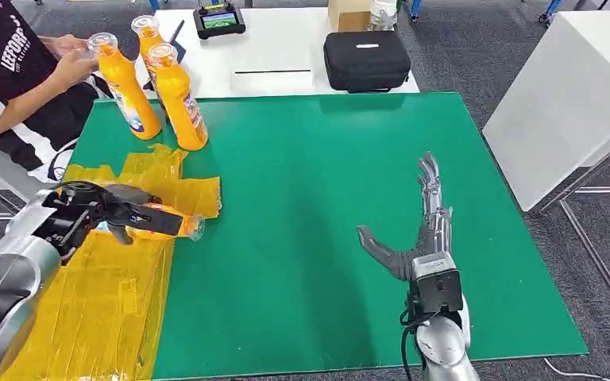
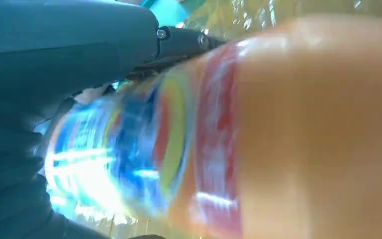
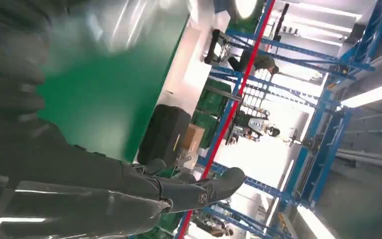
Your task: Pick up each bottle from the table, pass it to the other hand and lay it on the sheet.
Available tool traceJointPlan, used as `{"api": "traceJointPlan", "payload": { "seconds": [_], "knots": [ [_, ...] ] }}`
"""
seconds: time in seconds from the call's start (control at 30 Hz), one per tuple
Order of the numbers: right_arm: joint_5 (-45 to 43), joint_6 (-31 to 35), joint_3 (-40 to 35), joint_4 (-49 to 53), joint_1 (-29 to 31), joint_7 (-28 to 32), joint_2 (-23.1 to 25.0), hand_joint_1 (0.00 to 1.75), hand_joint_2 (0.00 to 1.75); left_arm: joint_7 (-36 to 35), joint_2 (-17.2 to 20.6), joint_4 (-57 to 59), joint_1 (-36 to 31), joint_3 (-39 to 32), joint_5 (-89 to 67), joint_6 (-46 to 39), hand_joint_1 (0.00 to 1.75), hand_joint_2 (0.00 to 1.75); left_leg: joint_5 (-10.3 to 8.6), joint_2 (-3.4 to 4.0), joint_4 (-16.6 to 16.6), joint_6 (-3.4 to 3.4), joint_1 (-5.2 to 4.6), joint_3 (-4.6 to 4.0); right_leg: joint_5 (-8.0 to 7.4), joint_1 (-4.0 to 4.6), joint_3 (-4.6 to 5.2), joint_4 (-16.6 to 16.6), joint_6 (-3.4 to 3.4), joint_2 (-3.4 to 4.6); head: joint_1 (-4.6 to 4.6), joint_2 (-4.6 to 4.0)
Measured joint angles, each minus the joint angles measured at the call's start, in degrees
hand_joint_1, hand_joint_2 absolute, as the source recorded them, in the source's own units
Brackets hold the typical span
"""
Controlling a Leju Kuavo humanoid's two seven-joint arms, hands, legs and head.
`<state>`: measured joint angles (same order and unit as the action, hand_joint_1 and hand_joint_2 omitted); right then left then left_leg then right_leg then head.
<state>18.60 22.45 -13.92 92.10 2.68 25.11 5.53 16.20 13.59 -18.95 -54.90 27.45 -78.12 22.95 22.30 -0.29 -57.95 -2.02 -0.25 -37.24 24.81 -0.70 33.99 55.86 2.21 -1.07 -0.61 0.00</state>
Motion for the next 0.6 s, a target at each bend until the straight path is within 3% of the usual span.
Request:
{"api": "traceJointPlan", "payload": {
  "seconds": [0.3, 0.6],
  "knots": [
    [0.02, -1.22, -0.07, -0.57, 0.84, -0.48, 0.00, 0.00, 1.75, -0.04, -1.81, 0.50, 1.55, 0.00, 2.36, -3.20, 0.00, 1.75, 0.00, -0.02, 0.00, 0.00, 0.00, 0.00, 0.00, -0.01, -0.01, 0.00, 0.00, -0.01, 0.02, 0.00],
    [0.63, -1.44, -0.07, -0.57, 0.64, -0.92, 0.00, 0.00, 1.75, -1.20, -3.32, -0.22, 3.44, -0.79, 5.86, -15.99, 0.00, 1.75, 0.00, 0.02, 0.00, 0.00, -0.01, 0.01, 0.00, -0.01, 0.01, -0.01, 0.00, 0.01, 0.02, 0.00]
  ]
}}
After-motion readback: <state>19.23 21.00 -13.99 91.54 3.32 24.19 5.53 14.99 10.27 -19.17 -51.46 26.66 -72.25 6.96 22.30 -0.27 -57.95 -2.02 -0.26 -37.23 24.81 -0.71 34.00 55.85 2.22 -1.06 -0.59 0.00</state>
